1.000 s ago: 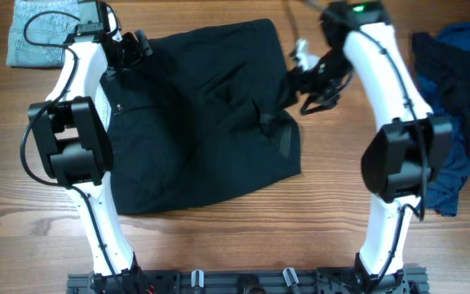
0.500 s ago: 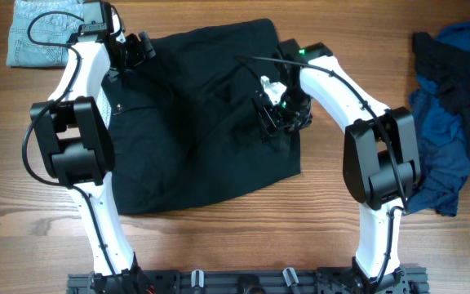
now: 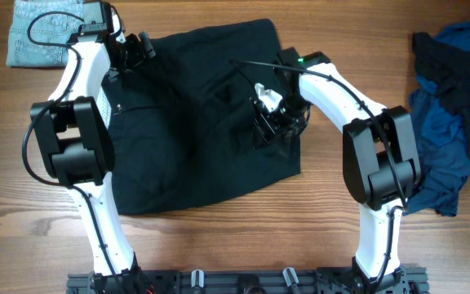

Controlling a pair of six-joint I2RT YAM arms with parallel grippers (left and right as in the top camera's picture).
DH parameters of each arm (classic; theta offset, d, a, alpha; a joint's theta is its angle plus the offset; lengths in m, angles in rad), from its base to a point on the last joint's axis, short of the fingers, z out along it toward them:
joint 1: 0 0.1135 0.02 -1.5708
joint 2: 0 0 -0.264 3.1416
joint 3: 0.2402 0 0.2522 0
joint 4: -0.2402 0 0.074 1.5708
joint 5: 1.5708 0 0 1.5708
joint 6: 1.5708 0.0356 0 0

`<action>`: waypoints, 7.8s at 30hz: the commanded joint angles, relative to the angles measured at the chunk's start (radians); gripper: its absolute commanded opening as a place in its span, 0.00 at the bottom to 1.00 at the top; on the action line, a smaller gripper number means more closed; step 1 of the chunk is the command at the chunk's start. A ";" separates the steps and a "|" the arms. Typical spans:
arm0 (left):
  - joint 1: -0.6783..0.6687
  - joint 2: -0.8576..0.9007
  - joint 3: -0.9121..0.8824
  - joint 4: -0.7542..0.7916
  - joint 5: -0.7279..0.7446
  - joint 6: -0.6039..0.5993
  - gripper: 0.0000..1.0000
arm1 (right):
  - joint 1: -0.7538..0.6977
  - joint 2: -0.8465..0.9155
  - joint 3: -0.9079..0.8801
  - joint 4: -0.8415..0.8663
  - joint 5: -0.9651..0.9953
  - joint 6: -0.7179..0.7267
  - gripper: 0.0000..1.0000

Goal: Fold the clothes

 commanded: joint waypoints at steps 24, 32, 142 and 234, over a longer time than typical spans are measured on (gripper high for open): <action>-0.002 -0.034 -0.010 -0.005 -0.005 0.012 1.00 | 0.000 -0.024 -0.021 0.047 -0.138 -0.010 0.63; -0.002 -0.034 -0.010 -0.010 -0.005 0.012 1.00 | 0.000 -0.024 0.026 0.000 -0.152 -0.010 0.51; 0.015 -0.159 -0.010 0.047 -0.005 0.070 1.00 | -0.012 -0.417 -0.168 -0.166 0.235 0.657 0.98; 0.014 -0.209 -0.101 -0.156 -0.023 0.011 0.66 | -0.294 0.266 0.579 0.566 0.138 0.544 1.00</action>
